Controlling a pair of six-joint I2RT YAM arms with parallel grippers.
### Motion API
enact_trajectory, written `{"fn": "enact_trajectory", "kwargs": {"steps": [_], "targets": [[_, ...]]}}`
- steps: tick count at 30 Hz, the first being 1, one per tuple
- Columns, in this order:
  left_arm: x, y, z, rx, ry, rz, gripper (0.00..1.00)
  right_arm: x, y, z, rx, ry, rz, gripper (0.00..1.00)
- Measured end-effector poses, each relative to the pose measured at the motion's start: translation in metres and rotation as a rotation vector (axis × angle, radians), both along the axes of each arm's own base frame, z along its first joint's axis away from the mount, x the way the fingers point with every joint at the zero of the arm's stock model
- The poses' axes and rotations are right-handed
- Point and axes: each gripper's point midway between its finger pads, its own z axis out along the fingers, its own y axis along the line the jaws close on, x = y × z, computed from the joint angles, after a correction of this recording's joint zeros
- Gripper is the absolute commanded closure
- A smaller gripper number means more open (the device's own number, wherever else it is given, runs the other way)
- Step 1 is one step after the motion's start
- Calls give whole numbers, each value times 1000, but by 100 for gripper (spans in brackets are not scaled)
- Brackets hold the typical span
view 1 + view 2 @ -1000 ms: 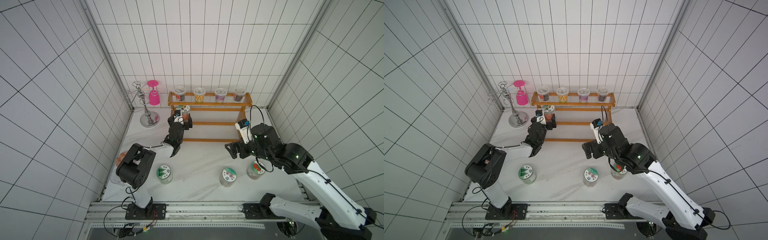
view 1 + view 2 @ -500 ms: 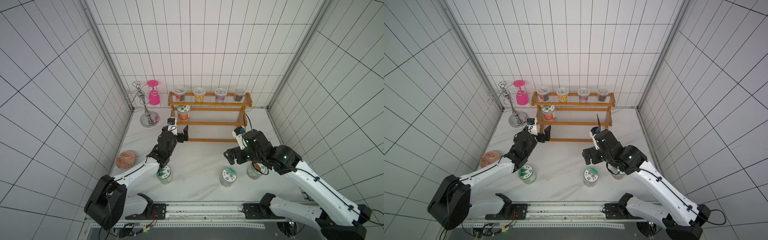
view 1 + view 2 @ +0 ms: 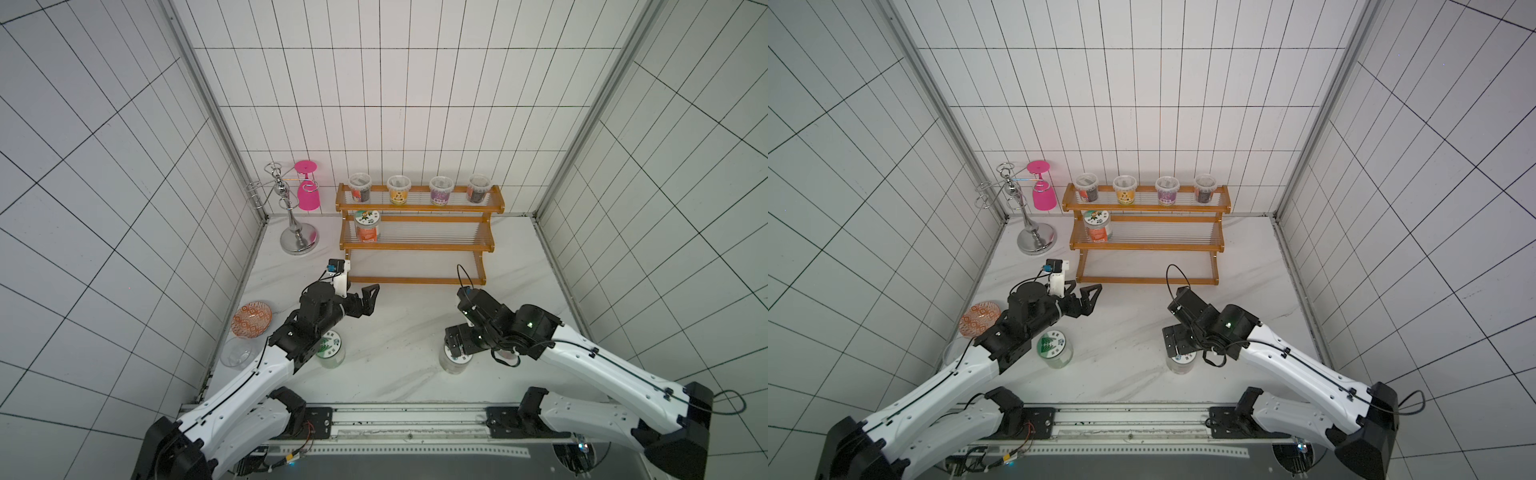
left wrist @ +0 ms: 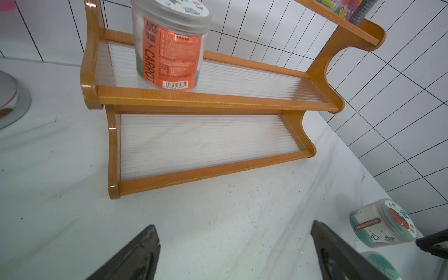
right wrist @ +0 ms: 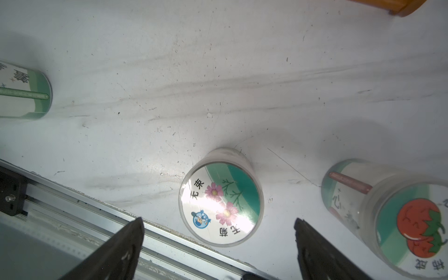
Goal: Place the seed container on the shelf
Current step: Pick up the seed jar at the center of the board.
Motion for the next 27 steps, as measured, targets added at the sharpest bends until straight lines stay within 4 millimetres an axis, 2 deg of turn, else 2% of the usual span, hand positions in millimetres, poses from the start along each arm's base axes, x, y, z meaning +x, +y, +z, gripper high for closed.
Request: {"fn": "enact_trajectory", "kwargs": {"steps": [4,10,27], "targets": [[-9,-4,0,-23,27,-28,1,-13,5,-18,-28,26,8,1],[-14,-3,-2,-23,43,-35,1,-18,5,-47,-80,59,-29,1],[-19,-2,4,-27,28,-41,1,-12,11,-64,-99,64,-94,1]]}}
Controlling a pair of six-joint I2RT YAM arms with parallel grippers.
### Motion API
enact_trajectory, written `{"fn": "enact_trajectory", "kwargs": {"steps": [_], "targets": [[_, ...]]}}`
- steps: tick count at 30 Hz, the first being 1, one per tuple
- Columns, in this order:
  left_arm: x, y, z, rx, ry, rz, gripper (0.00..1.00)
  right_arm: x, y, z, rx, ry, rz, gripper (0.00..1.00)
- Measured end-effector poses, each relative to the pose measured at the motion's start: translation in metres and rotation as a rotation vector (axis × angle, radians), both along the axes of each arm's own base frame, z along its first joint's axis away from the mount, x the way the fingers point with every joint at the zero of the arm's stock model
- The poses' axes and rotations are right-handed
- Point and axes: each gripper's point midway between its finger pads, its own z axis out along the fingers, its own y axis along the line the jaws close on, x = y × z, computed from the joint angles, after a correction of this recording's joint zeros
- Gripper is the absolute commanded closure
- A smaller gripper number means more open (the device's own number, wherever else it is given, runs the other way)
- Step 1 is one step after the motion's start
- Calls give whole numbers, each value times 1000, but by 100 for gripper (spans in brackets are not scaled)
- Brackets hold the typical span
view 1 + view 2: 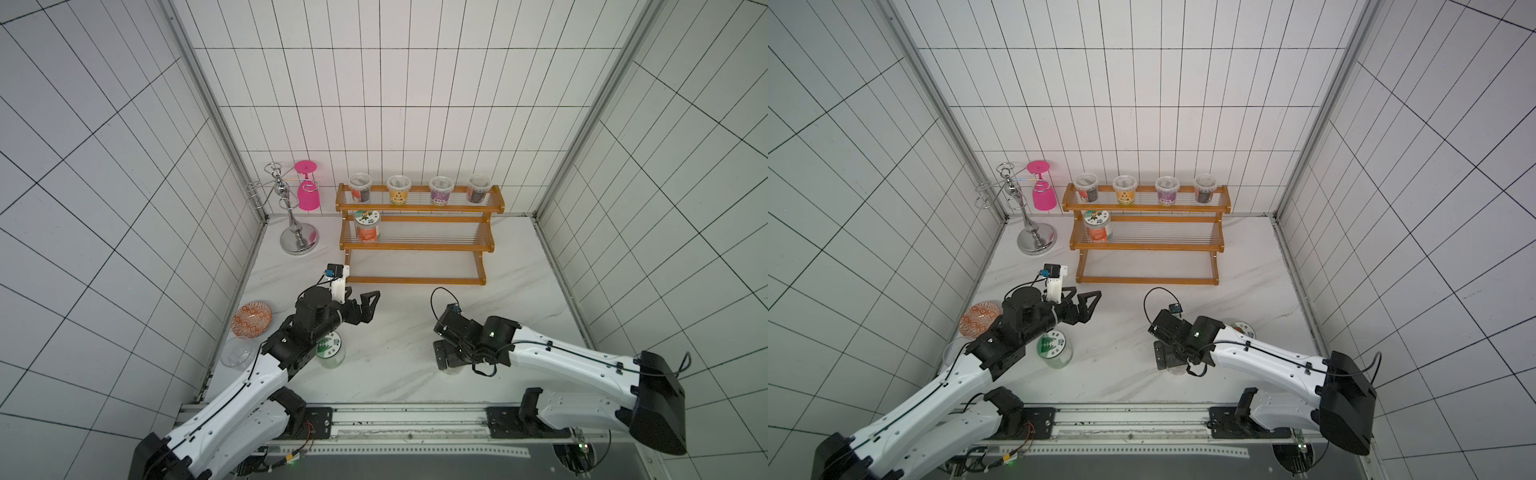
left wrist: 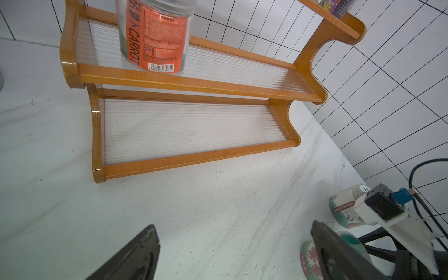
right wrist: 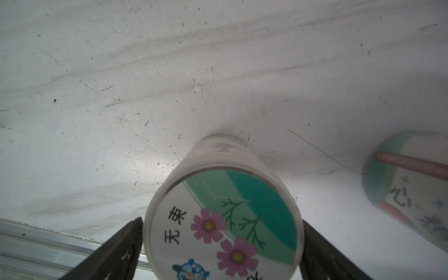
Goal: Place the seed container on the shelf
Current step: Pick up the seed jar at the center of the board.
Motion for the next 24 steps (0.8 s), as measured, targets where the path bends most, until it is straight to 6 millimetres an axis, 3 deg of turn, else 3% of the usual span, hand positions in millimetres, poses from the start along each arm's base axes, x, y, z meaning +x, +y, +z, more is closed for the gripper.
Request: {"fn": "enact_trajectory", "kwargs": {"steps": [7,13,17,24], "targets": [[0,0,1,-2,-4,0,1,1,1,-7,-21,12,-2,3],[-1,0,2,-4,-7,-1,1,-1,3,-12,-34,30,4,20],[-2,-1,2,-4,-7,-6,1,-2,3,-11,-35,36,17,25],[-20,-26,4,33,-51,-116,1,1,14,17,-17,26,70,29]]}}
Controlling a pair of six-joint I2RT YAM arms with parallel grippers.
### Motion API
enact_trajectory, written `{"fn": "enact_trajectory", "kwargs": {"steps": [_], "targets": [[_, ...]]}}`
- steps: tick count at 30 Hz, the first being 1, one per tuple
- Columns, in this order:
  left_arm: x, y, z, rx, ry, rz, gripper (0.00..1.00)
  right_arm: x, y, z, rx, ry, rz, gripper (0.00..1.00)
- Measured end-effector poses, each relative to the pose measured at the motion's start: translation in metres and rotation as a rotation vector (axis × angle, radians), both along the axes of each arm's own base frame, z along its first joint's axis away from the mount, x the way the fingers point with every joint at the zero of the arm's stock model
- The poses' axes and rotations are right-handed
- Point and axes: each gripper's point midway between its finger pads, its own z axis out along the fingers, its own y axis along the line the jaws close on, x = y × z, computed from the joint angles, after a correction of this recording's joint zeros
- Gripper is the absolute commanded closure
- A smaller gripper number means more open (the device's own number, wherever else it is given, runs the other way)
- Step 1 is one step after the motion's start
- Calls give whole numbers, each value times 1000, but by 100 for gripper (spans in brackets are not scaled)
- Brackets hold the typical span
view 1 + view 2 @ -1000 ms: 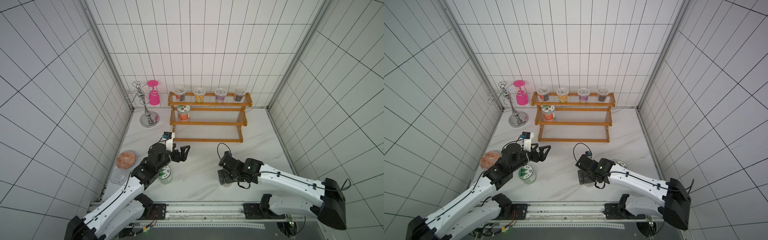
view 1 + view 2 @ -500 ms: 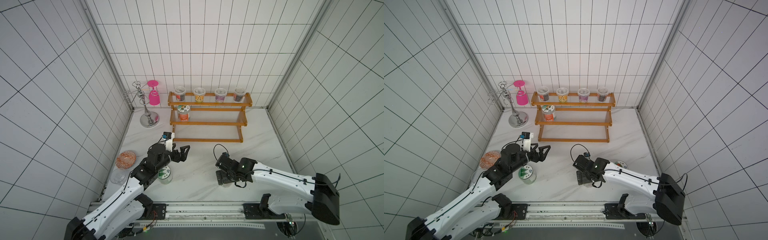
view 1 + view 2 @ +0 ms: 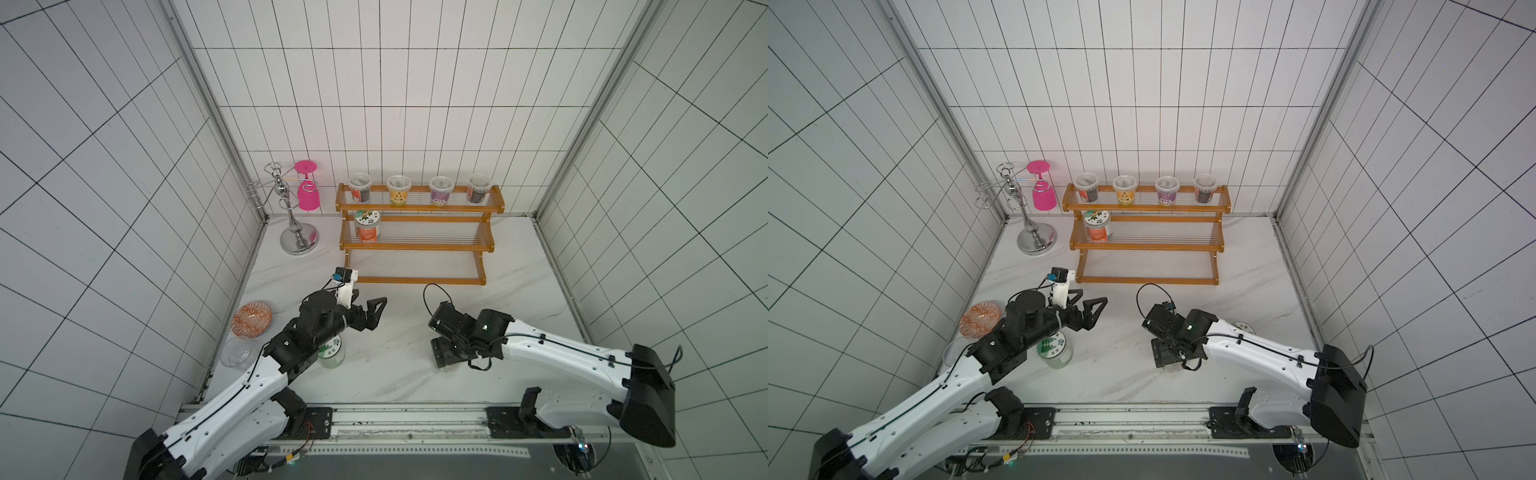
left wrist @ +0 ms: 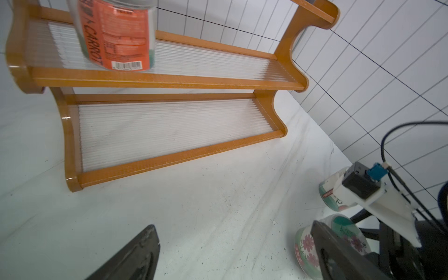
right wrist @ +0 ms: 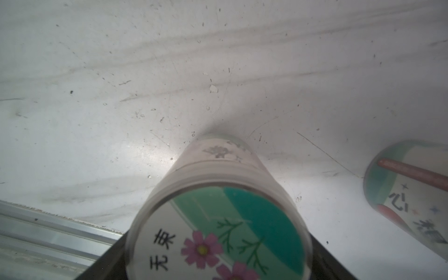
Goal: Place the seed container on the shelf
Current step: Pick up the seed jar at the center of the board.
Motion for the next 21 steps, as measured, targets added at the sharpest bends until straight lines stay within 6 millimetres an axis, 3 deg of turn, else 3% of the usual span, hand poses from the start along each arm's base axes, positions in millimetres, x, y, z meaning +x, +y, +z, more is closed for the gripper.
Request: {"fn": "enact_trajectory", "kwargs": {"steps": [5,13,21], "targets": [[-22,-29,11,34,-104,-128,1,4,7,38,34,-37,48,30],[-54,-68,37,33,-293,-313,1,14,0,101,50,-106,99,31],[-77,-97,40,20,-375,-484,1,20,-8,147,67,-153,149,32]]}}
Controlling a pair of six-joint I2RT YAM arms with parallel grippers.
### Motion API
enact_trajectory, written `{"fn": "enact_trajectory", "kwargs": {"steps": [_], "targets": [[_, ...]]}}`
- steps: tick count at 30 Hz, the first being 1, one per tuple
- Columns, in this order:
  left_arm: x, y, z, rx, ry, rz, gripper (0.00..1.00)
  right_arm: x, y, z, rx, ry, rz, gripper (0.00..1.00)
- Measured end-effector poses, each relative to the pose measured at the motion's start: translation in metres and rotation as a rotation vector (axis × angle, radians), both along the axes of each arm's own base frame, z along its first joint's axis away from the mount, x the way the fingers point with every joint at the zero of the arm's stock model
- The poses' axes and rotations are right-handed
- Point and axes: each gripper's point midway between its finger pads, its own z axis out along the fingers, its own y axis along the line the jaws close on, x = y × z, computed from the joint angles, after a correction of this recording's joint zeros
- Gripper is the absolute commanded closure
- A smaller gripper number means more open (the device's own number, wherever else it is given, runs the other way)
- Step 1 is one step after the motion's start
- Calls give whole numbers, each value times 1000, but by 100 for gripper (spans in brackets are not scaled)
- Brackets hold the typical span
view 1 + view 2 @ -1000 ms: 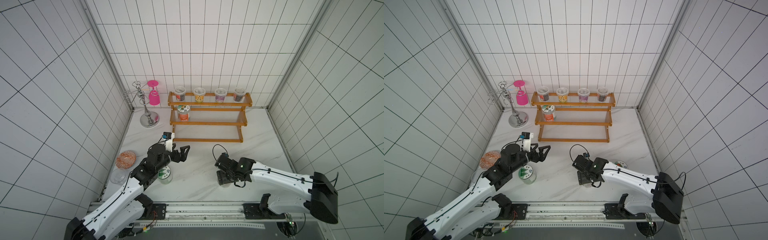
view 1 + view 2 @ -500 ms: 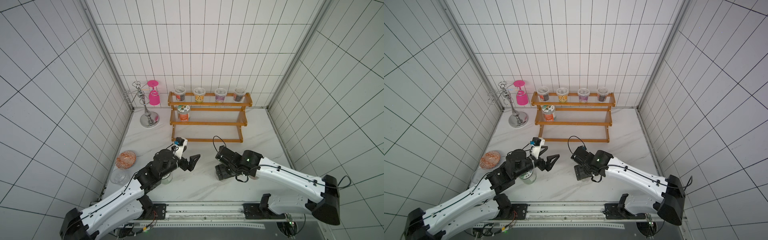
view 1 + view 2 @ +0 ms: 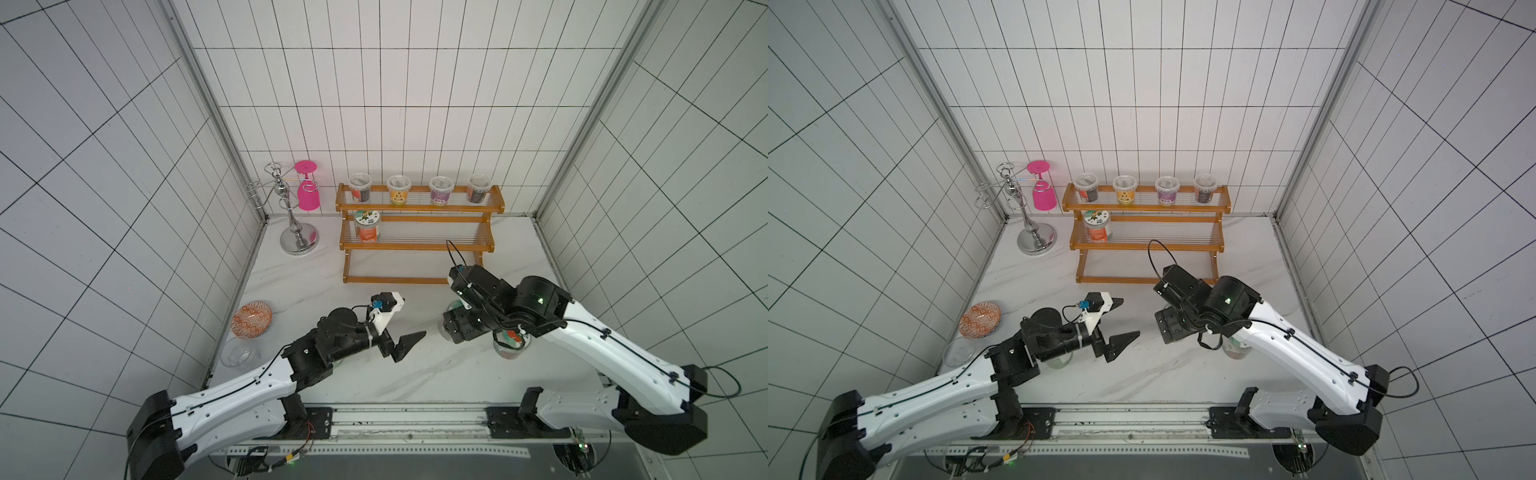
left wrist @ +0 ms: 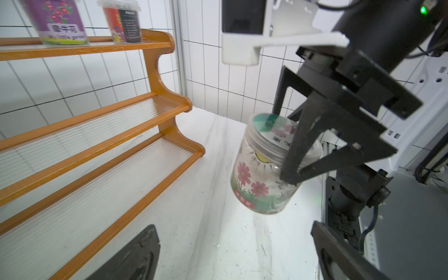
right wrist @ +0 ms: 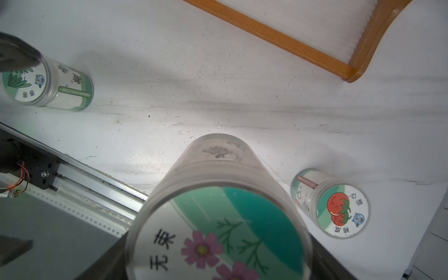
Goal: Place the seed container on the shelf
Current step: Pick up the seed jar at the center of the board.
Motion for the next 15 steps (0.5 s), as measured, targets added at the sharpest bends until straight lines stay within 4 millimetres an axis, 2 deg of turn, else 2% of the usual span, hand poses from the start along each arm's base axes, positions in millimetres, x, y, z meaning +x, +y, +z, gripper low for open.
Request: {"fn": "enact_trajectory", "kwargs": {"steps": [6,10,15], "targets": [[-15,-22,-14,25,-15,-129,1,-4,4,16,15,3,66,33],[-21,-40,-28,63,-4,-199,1,-9,11,16,22,30,113,34],[-26,-58,-28,53,-7,-263,1,-16,18,12,22,74,165,34]]}}
